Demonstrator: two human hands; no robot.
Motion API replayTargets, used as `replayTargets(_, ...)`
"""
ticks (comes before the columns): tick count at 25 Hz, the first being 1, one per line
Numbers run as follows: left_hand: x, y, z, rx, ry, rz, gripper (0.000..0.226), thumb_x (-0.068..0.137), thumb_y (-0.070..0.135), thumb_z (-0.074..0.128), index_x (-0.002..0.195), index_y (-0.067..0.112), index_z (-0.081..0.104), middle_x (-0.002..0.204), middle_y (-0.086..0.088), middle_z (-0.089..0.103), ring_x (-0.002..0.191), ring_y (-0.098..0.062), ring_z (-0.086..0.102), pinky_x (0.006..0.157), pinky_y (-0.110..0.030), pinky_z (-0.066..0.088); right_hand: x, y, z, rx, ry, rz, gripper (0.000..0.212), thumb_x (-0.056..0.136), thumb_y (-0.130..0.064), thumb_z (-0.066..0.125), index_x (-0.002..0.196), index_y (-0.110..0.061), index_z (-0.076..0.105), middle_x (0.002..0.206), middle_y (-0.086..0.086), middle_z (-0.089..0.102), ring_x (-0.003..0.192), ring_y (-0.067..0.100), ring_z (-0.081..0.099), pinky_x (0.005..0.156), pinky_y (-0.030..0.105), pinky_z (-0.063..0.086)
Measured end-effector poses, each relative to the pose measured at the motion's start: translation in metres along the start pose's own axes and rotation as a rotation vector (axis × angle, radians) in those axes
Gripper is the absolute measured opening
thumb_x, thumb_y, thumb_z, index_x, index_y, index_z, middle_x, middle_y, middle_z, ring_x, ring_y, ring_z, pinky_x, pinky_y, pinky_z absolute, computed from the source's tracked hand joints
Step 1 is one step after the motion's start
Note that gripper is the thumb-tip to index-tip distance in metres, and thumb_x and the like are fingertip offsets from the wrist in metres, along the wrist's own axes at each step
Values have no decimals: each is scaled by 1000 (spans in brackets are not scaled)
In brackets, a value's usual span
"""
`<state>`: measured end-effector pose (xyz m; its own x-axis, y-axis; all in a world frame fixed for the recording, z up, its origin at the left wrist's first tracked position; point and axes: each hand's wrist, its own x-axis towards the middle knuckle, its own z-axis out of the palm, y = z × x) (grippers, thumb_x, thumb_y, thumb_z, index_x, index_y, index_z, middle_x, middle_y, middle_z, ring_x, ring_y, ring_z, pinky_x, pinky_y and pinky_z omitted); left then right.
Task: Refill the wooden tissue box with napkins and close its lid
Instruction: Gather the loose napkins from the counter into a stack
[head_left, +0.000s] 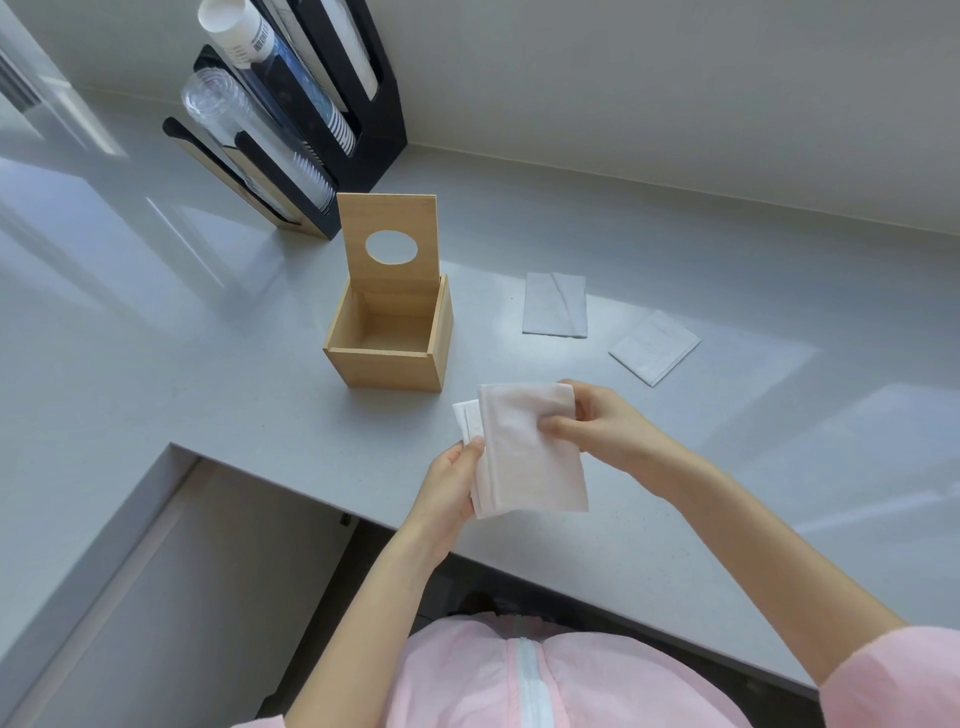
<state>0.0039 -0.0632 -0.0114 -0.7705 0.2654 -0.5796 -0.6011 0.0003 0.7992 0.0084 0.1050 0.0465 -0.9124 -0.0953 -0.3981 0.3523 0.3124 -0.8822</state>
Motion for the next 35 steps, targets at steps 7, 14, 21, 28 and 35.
replayTargets(7, 0, -1, 9, 0, -75, 13, 37, 98, 36, 30, 105, 21, 63, 104, -4, 69, 96, -18, 65, 84, -34, 51, 13, 18, 13, -109, 102, 107, 14, 82, -8, 50, 84, -22, 54, 80, -3, 55, 80, 18, 51, 60, 24, 39)
replayTargets(14, 13, 3, 13, -2, -149, -19, 40, 98, 35, 31, 120, 15, 59, 116, -9, 67, 109, -25, 63, 96, -43, 46, 17, 18, 4, -203, 142, 85, 15, 81, -9, 51, 91, -19, 55, 84, 2, 58, 79, 19, 52, 55, 22, 38)
replayTargets(21, 34, 15, 31, 175, -187, 33, 29, 96, 14, 36, 111, 16, 61, 104, -5, 68, 95, -21, 64, 73, -29, 51, 26, 22, -20, -223, 166, 57, 13, 83, -11, 52, 93, -17, 57, 84, 0, 57, 79, 18, 52, 55, 22, 40)
replayTargets(28, 65, 40, 54, 194, -169, 33, 29, 96, 13, 36, 111, 15, 60, 102, -1, 68, 94, -19, 64, 74, -29, 50, 42, 38, -83, -121, 351, 117, 17, 90, -20, 51, 102, -12, 59, 89, 1, 62, 81, 18, 62, 72, 32, 49)
replayTargets(35, 84, 56, 70, 208, -169, 9, 27, 95, 13, 36, 95, 24, 61, 97, 3, 67, 90, -14, 64, 74, -28, 51, 71, 67, -139, -474, 550, 345, 39, 87, -25, 54, 124, -13, 49, 129, 9, 49, 119, 27, 49, 93, 39, 43)
